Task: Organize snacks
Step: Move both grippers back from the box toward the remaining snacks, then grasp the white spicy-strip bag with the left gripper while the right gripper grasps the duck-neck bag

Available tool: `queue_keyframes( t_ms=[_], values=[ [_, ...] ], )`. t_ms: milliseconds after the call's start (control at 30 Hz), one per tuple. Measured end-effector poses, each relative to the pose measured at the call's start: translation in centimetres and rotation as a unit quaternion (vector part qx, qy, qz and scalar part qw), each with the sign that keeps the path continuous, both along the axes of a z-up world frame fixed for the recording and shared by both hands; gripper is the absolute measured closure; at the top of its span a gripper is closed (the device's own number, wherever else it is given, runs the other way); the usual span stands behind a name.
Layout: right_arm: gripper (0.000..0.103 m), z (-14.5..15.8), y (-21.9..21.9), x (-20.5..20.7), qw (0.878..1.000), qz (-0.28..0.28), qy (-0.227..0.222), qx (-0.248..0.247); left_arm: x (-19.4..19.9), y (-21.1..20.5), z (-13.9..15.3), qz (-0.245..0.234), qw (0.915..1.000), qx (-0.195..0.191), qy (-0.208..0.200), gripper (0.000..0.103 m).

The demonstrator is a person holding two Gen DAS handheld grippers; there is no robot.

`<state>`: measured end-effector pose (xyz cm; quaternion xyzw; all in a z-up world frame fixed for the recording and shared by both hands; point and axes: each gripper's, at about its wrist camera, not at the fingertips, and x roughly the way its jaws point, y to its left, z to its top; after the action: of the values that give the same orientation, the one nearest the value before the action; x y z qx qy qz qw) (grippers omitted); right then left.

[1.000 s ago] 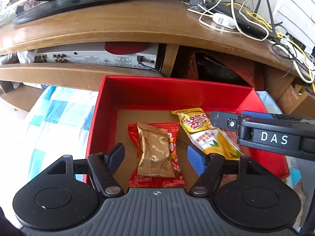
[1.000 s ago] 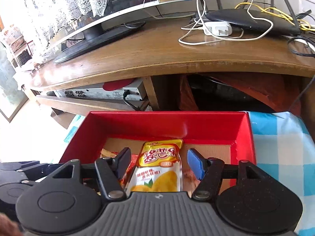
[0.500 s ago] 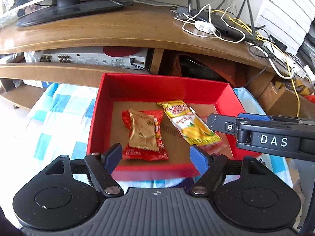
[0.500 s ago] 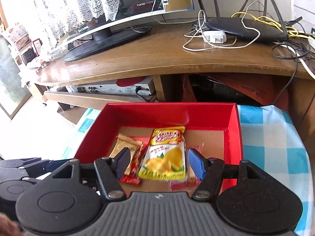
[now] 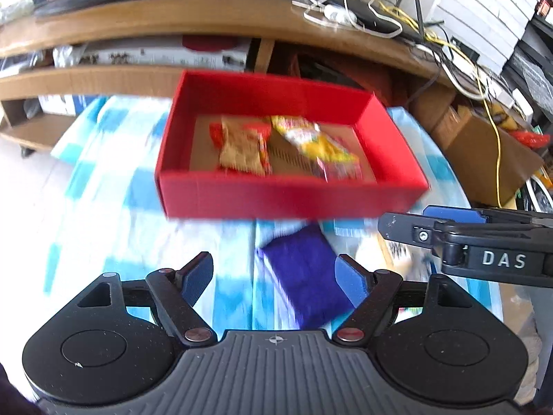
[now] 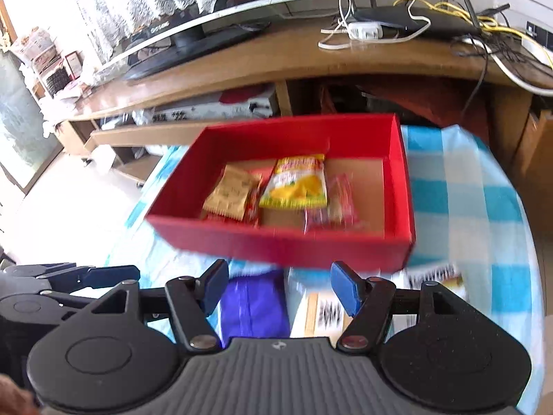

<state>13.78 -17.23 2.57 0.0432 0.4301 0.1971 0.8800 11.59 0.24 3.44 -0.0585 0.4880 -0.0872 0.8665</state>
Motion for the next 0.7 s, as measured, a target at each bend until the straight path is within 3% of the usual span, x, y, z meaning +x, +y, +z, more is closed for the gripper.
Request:
queue_keyframes(
  t_ms=[267, 567, 700],
  values=[
    [0.025, -0.9, -0.2, -4.4, 0.999, 0.021, 0.023, -0.015, -5.0, 0.5, -1.3, 0.004, 0.999, -0.02, 0.039, 0.02],
    [0.022, -3.4, 0.0, -8.5, 0.994, 0.079, 0.05, -0.063, -8.3, 0.8, -3.9, 0.048, 0.992, -0.058, 0.102, 0.02],
    [0.022, -3.6, -1.1, -8.5, 0.994, 0.068, 0.058, -0.057, -8.2, -0.5, -5.2, 0.057, 0.9911, -0.032, 0.116, 0.02]
  ],
)
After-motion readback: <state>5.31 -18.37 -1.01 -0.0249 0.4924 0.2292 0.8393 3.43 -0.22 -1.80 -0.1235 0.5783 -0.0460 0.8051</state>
